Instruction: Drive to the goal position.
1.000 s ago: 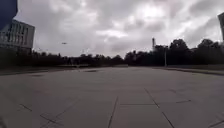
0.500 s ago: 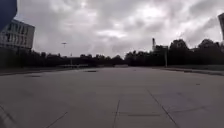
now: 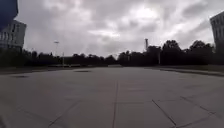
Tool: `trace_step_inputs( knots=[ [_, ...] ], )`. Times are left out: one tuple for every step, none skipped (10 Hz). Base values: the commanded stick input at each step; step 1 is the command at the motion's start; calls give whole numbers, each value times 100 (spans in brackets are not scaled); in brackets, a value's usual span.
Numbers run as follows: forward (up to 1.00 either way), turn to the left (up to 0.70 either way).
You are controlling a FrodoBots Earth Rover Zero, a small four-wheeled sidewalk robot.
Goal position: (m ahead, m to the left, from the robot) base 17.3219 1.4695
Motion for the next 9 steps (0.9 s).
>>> trace_step_inputs(
  knots=[
    [70,0],
    [70,0],
    [70,0],
    [70,0],
    [70,0],
    [70,0],
    [70,0],
    [70,0],
    [70,0]
  ],
)
